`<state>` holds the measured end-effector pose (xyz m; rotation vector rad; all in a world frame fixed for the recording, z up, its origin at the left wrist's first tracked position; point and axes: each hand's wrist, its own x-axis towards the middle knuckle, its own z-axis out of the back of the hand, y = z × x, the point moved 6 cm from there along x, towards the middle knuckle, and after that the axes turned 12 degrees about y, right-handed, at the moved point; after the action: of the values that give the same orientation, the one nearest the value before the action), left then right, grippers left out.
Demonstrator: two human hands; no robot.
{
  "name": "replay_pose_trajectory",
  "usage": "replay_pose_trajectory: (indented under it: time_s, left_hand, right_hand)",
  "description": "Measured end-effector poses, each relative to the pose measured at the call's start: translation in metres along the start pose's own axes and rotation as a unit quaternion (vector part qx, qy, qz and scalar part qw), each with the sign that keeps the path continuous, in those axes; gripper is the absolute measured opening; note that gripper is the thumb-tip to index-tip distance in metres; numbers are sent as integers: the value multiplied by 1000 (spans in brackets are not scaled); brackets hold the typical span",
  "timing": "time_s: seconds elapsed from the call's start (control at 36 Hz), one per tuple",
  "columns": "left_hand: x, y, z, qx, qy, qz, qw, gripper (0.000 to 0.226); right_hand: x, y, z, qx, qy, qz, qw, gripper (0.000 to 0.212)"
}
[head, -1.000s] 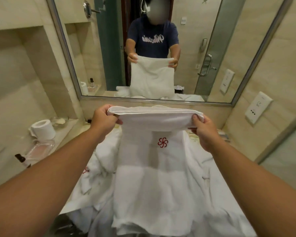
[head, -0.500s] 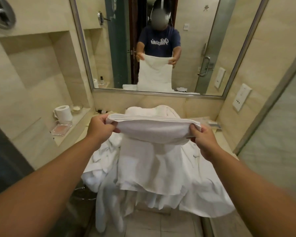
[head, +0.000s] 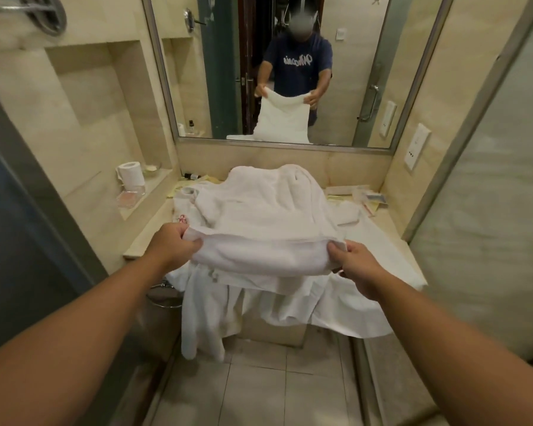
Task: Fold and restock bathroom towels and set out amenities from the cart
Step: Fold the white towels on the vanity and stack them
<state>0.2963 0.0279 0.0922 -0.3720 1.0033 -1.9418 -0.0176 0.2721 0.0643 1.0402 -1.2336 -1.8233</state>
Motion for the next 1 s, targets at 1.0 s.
replay_pose_trajectory:
  time_s: [1.0]
  left_hand:
    - [254, 12, -64, 58, 6, 37, 998, 18]
  right_hand:
    - [240, -50, 25, -31, -173, -129, 976, 36]
